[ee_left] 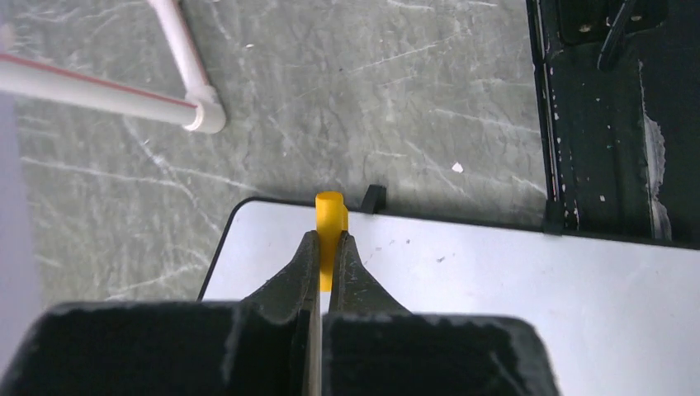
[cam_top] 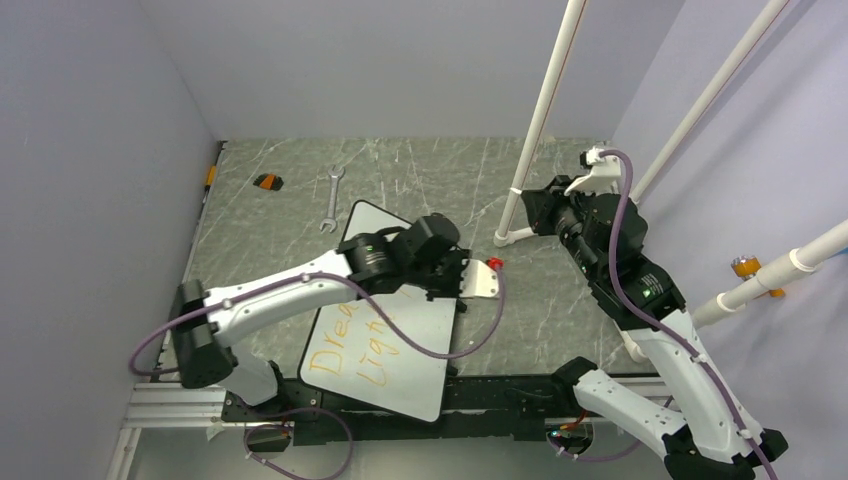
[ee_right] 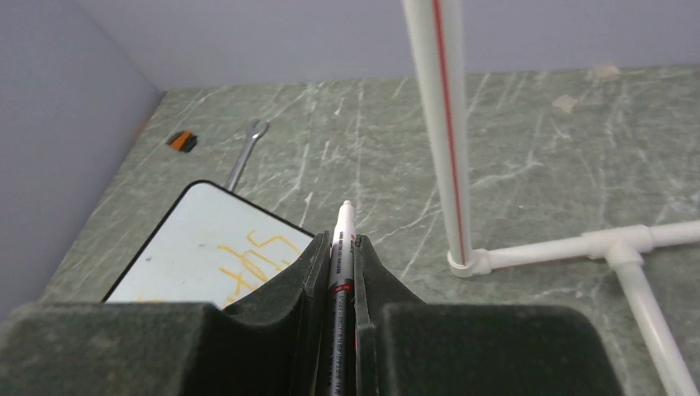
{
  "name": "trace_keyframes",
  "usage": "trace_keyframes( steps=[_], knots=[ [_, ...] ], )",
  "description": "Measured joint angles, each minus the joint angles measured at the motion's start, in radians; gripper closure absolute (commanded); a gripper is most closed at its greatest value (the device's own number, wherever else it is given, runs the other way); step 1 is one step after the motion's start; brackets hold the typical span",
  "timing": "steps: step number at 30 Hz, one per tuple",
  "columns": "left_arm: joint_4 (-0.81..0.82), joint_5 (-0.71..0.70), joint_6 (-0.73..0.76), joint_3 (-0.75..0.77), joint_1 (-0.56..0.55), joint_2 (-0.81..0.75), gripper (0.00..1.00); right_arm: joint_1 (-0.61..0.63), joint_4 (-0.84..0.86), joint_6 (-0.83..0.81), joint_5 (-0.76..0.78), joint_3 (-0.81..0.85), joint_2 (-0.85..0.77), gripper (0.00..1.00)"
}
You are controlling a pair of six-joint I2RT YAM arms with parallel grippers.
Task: Write a sentence on the whiteboard
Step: Insert the whiteboard marker without the cap into the pen cap.
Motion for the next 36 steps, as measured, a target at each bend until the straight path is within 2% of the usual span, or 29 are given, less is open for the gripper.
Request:
trace_keyframes(
  steps=[5, 13, 18, 24, 28, 36],
  knots=[
    [0.007, -0.01, 0.023, -0.121, 0.038, -0.191, 1.0, 0.0, 0.031, 0.002, -0.11, 0.0, 0.014, 1.0],
    [0.11, -0.016, 0.073, -0.347, 0.142, -0.455, 1.0, 0.0, 0.08, 0.016, -0.277, -0.016, 0.032, 1.0],
    [0.16, -0.003, 0.091, -0.418, 0.22, -0.515, 1.0, 0.0, 0.101, 0.033, -0.358, -0.045, 0.043, 1.0],
    [0.319, 0.126, 0.043, -0.529, 0.39, -0.603, 1.0, 0.0, 0.127, 0.047, -0.426, -0.081, 0.054, 1.0],
    [0.415, 0.169, 0.047, -0.607, 0.406, -0.655, 1.0, 0.0, 0.139, 0.047, -0.447, -0.083, 0.066, 1.0],
    [0.522, 0.23, 0.053, -0.642, 0.424, -0.661, 1.0, 0.0, 0.161, 0.048, -0.473, -0.097, 0.074, 1.0]
  ],
)
